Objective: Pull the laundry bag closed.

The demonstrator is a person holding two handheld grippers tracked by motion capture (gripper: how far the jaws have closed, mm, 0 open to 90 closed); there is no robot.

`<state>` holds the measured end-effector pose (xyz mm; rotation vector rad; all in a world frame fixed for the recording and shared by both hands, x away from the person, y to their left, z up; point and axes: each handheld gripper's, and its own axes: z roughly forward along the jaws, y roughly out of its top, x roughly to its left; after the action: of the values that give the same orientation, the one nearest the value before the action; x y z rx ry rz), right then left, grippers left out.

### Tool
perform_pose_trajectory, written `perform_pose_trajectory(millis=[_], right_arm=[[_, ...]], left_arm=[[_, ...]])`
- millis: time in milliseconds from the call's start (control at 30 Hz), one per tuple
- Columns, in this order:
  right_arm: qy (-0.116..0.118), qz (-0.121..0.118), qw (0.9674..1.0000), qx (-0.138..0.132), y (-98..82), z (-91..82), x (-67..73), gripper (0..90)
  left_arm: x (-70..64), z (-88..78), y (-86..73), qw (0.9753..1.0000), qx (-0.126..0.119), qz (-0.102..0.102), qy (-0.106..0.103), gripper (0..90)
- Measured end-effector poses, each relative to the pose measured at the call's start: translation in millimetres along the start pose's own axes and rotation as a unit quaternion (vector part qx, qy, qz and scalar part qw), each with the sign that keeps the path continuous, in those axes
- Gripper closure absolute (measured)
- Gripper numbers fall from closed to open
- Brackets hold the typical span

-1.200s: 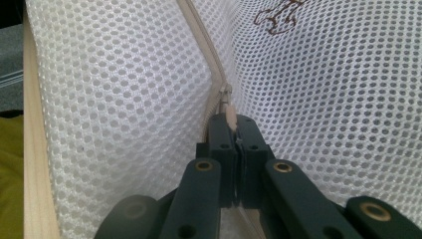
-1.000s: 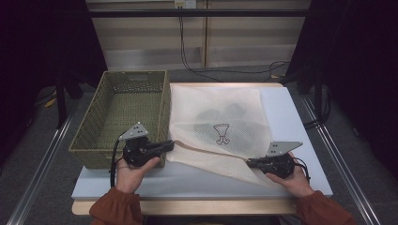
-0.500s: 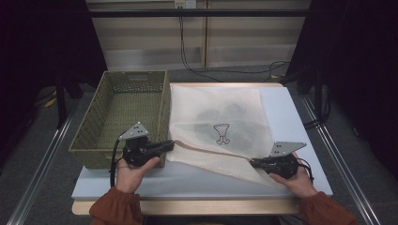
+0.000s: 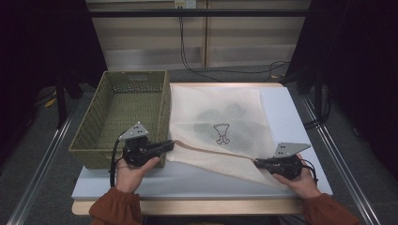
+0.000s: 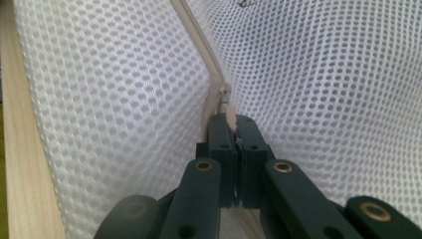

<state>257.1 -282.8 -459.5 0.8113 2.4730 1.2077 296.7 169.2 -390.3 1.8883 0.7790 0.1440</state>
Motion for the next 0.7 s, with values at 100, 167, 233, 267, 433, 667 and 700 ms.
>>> perform_pose_trajectory(millis=[100,167,233,267,433,667,700], right_arm=[[-0.001,0.002,1.0,0.001,-2.3,-2.0,-0.7,88.3],[-0.002,0.003,1.0,0.0,-2.7,-3.2,-0.7,88.4],[-0.004,0.003,1.0,0.002,-3.2,-4.2,-0.5,88.3],[-0.007,0.003,1.0,0.001,-3.6,-4.6,-0.8,88.4],[-0.012,0.003,0.9999,0.002,-5.8,-7.4,-1.7,88.4],[-0.009,0.002,1.0,0.002,-6.9,-9.0,-2.1,88.3],[-0.013,0.003,0.9999,0.002,-7.3,-9.5,-2.4,88.3]], left_arm=[[0.0,-0.2,0.2,1.0,0.0,-0.001,0.0,85.3],[-0.3,0.4,0.3,1.0,-0.003,0.001,-0.003,85.3],[-0.1,0.2,0.4,1.0,-0.002,0.0,-0.002,85.3],[0.0,-0.1,0.4,1.0,0.0,0.002,0.0,85.3],[-0.2,0.4,0.3,1.0,-0.002,0.0,-0.003,85.3],[-0.7,0.0,1.0,1.0,0.003,0.005,0.001,85.4],[-0.7,0.1,0.6,1.0,-0.001,0.004,0.002,85.4]])
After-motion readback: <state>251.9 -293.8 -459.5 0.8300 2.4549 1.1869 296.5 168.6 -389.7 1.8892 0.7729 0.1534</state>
